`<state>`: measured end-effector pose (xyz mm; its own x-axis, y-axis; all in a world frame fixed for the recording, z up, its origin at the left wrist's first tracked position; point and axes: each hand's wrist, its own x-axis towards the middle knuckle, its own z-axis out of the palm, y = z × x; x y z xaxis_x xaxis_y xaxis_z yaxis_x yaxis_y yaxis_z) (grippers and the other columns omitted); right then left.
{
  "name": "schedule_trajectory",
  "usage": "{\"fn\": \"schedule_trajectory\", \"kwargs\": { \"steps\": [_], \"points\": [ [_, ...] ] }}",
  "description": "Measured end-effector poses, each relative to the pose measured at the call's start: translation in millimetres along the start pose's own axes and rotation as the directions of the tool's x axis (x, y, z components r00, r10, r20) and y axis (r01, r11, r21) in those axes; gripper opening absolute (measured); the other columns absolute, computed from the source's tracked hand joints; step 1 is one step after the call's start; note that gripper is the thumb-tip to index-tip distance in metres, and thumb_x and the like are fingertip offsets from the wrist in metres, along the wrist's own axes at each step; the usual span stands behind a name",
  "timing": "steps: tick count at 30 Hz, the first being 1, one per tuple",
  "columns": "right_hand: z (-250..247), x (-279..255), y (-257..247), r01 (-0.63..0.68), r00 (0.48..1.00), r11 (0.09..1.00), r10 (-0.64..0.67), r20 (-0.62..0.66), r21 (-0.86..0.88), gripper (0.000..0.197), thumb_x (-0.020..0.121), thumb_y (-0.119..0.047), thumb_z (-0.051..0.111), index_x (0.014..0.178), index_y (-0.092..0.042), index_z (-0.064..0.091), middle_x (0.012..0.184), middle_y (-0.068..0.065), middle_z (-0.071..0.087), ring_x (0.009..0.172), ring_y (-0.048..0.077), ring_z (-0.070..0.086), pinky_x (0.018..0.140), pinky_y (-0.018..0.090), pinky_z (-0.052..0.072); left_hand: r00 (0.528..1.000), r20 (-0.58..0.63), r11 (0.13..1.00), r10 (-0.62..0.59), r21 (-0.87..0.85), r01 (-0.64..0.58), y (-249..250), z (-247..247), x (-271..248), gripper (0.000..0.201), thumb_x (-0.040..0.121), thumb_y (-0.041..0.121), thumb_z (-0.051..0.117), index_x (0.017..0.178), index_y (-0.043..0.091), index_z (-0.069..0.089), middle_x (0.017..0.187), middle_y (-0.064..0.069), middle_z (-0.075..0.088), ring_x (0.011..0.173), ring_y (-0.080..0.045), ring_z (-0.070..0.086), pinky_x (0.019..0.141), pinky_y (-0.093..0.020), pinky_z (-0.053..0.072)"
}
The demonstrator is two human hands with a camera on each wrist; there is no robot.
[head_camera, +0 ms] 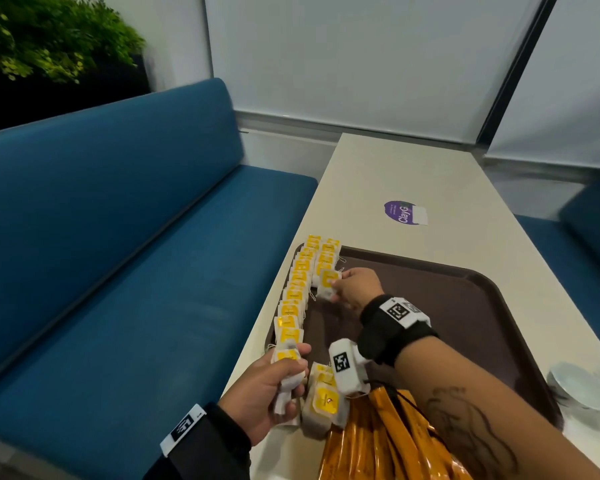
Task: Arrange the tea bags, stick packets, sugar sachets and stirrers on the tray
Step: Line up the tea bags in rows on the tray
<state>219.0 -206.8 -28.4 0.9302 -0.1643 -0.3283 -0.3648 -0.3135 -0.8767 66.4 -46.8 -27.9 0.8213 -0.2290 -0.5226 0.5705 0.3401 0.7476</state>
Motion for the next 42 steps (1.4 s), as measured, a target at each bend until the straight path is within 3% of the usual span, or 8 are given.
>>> {"fn": "schedule_trajectory", "kwargs": {
  "steps": [9, 13, 19, 23, 26, 29, 33, 42],
  "points": [
    [15, 42, -3, -0.060, 0.998, 0.982, 0.065, 0.021, -0.176, 0.023, 0.087, -0.008, 0.062, 0.068, -0.017, 0.052, 0.034, -0.018, 0.053, 0.059, 0.013, 0.059, 0.062, 0.023, 0.056, 0.999, 0.046, 1.000, -0.020, 0.006, 0.020, 4, -5, 2, 0.025, 0.091, 0.012, 0.050, 0.113, 0.013, 0.062, 0.071, 0.000, 0.059, 0.053, -0.009, 0.051, 0.041, -0.018, 0.036],
    [15, 44, -3, -0.064, 0.996, 0.944, 0.078, 0.030, -0.325, 0.020, 0.088, -0.029, 0.065, 0.092, -0.009, 0.064, 0.078, -0.002, 0.073, 0.060, 0.013, 0.058, 0.056, 0.021, 0.049, 0.997, 0.069, 0.999, -0.039, 0.001, 0.039, 5, -6, 4, 0.029, 0.092, 0.008, 0.044, 0.115, 0.011, 0.061, 0.074, -0.002, 0.062, 0.052, -0.009, 0.053, 0.041, -0.016, 0.036],
    [-3, 8, -15, -0.011, 0.994, 1.000, 0.014, 0.110, -0.029, 0.013, 0.083, -0.004, 0.068, 0.094, -0.006, 0.062, 0.089, 0.022, 0.063, 0.052, 0.012, 0.049, 0.040, 0.018, 0.039, 0.995, 0.086, 0.998, -0.056, 0.004, 0.056, 8, -7, 4, 0.034, 0.092, 0.006, 0.038, 0.119, 0.009, 0.060, 0.084, -0.006, 0.067, 0.055, -0.010, 0.052, 0.041, -0.017, 0.036],
    [-19, -49, -29, 0.114, 0.943, 0.992, -0.091, 0.319, -0.052, 0.013, 0.082, -0.014, 0.071, 0.089, -0.015, 0.060, 0.075, 0.000, 0.058, 0.055, 0.007, 0.047, 0.038, 0.017, 0.031, 0.994, 0.093, 0.997, -0.056, -0.057, 0.061, 10, 1, 2, 0.032, 0.095, 0.022, 0.042, 0.117, 0.009, 0.061, 0.084, -0.008, 0.069, 0.051, -0.012, 0.053, 0.035, -0.016, 0.034],
    [-28, -95, -28, 0.254, 0.886, 0.951, -0.157, 0.436, -0.174, 0.009, 0.080, -0.018, 0.074, 0.080, -0.017, 0.065, 0.067, -0.005, 0.059, 0.055, 0.004, 0.050, 0.043, 0.015, 0.034, 0.994, 0.096, 0.995, -0.052, -0.074, 0.059, 9, 4, 1, 0.040, 0.094, 0.039, 0.042, 0.112, 0.011, 0.064, 0.085, -0.009, 0.067, 0.054, -0.015, 0.053, 0.035, -0.017, 0.036],
    [-28, -125, -17, 0.247, 0.869, 0.944, -0.115, 0.481, -0.221, 0.014, 0.078, -0.021, 0.076, 0.080, -0.012, 0.065, 0.064, -0.007, 0.062, 0.048, -0.003, 0.054, 0.045, 0.011, 0.037, 0.996, 0.076, 0.997, -0.042, -0.054, 0.046, 9, 7, 0, 0.043, 0.094, 0.047, 0.039, 0.110, 0.015, 0.063, 0.076, -0.008, 0.063, 0.055, -0.016, 0.053, 0.035, -0.018, 0.036],
    [-23, -143, 2, 0.202, 0.910, 0.960, -0.110, 0.399, -0.196, 0.025, 0.076, -0.019, 0.077, 0.092, -0.002, 0.066, 0.074, -0.012, 0.065, 0.059, -0.017, 0.058, 0.056, 0.005, 0.043, 0.996, 0.074, 0.998, -0.041, -0.037, 0.043, 5, 12, -1, 0.050, 0.095, 0.050, 0.034, 0.114, 0.015, 0.063, 0.061, -0.002, 0.058, 0.054, -0.014, 0.051, 0.035, -0.017, 0.035],
    [-19, -158, 17, 0.124, 0.950, 0.992, -0.114, 0.292, -0.016, 0.021, 0.074, -0.010, 0.078, 0.089, 0.003, 0.068, 0.079, -0.005, 0.069, 0.070, -0.011, 0.064, 0.060, 0.007, 0.048, 0.999, 0.030, 0.999, -0.037, 0.041, 0.036, -3, 17, -8, 0.049, 0.094, 0.054, 0.033, 0.115, 0.022, 0.064, 0.057, 0.000, 0.055, 0.053, -0.012, 0.045, 0.040, -0.017, 0.034]
  ]
}}
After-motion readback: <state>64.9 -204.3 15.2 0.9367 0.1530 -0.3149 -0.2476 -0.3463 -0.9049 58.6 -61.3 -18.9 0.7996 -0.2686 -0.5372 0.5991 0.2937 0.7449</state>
